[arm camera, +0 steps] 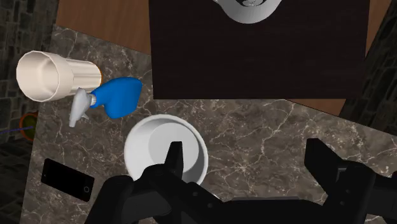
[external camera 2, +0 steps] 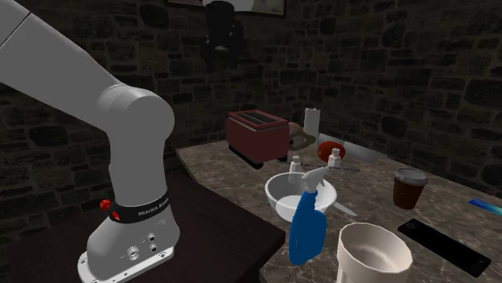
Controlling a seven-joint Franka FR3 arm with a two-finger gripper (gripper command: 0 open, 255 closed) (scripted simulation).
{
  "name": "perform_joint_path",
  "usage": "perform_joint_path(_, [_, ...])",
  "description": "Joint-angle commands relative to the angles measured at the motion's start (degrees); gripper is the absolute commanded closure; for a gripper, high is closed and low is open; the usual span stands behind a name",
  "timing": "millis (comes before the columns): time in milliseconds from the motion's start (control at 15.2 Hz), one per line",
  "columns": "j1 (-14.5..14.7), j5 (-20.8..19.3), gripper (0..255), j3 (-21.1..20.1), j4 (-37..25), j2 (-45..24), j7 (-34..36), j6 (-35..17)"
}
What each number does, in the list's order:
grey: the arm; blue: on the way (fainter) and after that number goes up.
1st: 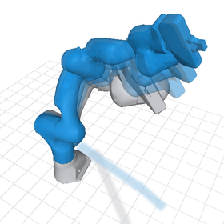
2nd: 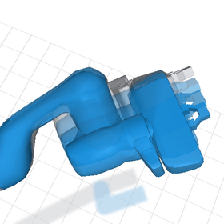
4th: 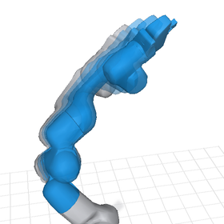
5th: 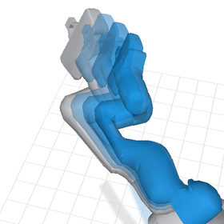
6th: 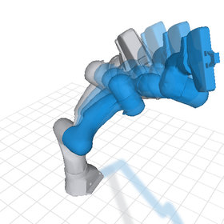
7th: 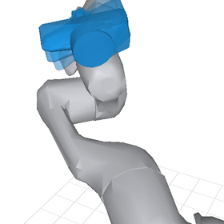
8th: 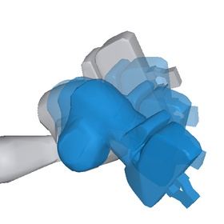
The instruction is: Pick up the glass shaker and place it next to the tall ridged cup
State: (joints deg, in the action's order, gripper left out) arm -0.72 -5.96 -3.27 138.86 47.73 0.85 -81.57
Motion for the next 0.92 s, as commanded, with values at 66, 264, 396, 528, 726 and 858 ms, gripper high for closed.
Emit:
perform_joint_path(66, [-0.1,-0.2,0,0.4,0.8,-1.2,-0.2,-2.1])
perform_joint_path(264, [-0.5,-0.9,0,1.5,2.6,-5.2,-0.8,-8.5])
perform_joint_path(396, [-0.7,-1.3,0,2.3,3.3,-8.3,-1.1,-12.8])
perform_joint_path(528, [-1.0,-1.7,0,3.0,3.8,-11.8,-1.5,-17.0])
perform_joint_path(726, [-1.3,-2.1,0,4.0,3.8,-17.4,-2.1,-23.1])
perform_joint_path(858, [-1.5,-2.4,0,4.6,3.3,-21.4,-2.5,-27.1])
